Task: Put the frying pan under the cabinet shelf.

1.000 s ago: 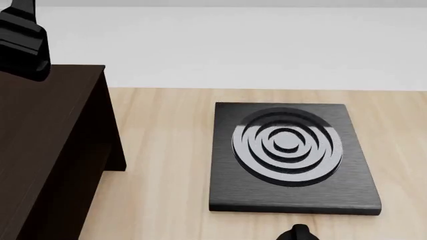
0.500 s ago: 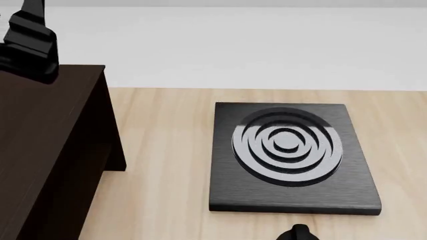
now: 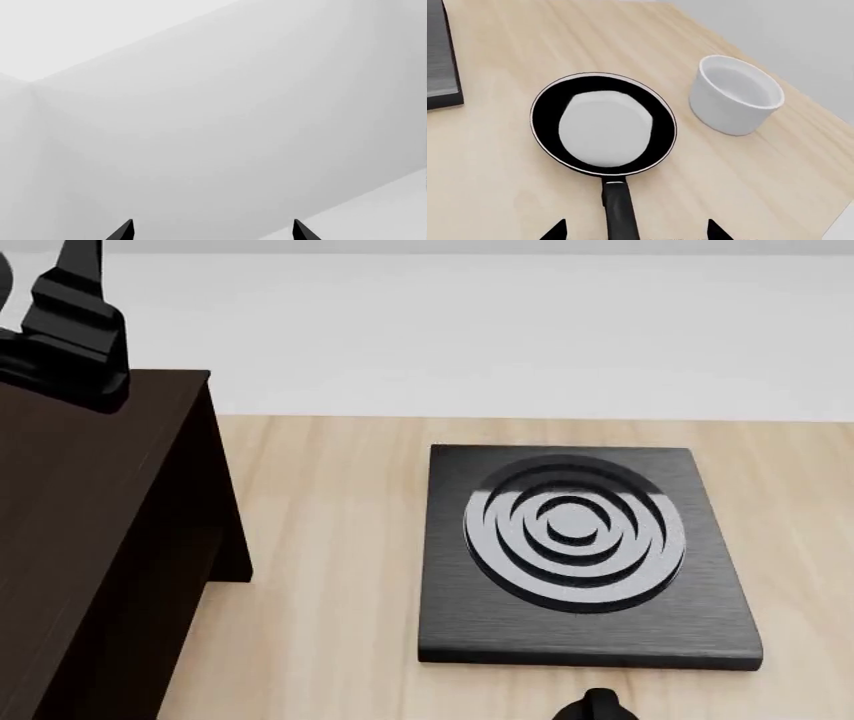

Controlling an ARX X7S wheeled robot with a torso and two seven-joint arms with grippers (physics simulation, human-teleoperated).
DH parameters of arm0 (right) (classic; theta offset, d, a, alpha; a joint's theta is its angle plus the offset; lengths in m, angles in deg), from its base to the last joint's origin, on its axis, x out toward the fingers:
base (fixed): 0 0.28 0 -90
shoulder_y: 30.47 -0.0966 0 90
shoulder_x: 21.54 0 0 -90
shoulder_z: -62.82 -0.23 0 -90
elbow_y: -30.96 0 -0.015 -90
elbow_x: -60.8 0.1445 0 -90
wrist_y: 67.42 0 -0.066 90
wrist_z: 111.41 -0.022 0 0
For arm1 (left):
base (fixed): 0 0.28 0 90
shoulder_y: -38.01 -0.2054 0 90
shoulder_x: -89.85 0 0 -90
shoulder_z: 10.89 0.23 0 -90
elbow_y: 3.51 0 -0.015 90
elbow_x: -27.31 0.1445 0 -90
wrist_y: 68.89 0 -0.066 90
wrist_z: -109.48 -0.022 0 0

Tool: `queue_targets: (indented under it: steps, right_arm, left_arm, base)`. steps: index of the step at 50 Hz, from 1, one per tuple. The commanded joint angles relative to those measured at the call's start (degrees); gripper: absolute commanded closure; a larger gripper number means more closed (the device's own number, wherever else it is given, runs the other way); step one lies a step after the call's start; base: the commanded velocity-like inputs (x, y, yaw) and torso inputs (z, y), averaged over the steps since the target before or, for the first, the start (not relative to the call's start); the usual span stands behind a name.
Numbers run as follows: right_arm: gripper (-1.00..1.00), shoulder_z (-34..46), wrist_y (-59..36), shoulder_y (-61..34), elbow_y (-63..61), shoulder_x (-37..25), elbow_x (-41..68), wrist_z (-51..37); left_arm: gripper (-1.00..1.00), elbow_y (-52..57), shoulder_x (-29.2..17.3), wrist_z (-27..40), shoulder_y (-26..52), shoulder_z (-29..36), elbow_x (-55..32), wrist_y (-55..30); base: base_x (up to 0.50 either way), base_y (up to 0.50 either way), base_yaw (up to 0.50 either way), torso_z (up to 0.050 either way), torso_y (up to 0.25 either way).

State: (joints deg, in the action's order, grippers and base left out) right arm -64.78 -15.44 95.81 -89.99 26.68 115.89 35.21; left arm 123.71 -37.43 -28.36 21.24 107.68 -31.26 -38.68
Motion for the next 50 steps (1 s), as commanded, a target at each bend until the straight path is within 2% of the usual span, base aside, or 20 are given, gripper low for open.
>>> queue_targets:
  steps: [1, 9, 16, 20, 50]
  right_arm:
    - [-1.0, 0.8, -1.1, -2.3, 3.8, -1.2, 0.3, 1.0]
    - [-1.0, 1.6, -1.7, -3.8, 6.4, -2.0, 0.3, 1.7]
    - [-1.0, 10.7, -1.6, -11.0, 12.2, -2.6, -2.3, 3.4]
    - [-1.0, 13.1, -0.8, -13.3, 15.2, -2.1, -3.4, 4.7]
    - [-1.0, 13.8, -1.1, -15.2, 21.2, -0.7, -2.9, 5.7]
  left_arm:
    - [-1.0, -0.1, 0.1, -0.1, -0.2, 0.4, 0.3, 0.4]
    - [-1.0, 0.0, 0.2, 0.3, 0.1, 0.4, 0.0, 0.2]
    - [-1.0, 0.3, 0.3, 0.6, 0.4, 0.4, -0.5, -0.2]
    - [-1.0, 0.3, 0.5, 0.7, 0.5, 0.5, -0.4, -0.1]
    - [-1.0, 0.8, 1.4, 1.4, 0.8, 1.7, -0.6, -0.4]
  base:
    - [0.0, 0.0, 0.0, 0.0, 0.0]
    - [0.0, 0.0, 0.0, 0.0, 0.0]
    - [0.0, 0.0, 0.0, 0.0, 0.0]
    - [0.0, 0.0, 0.0, 0.0, 0.0]
    - [0.0, 0.0, 0.0, 0.0, 0.0]
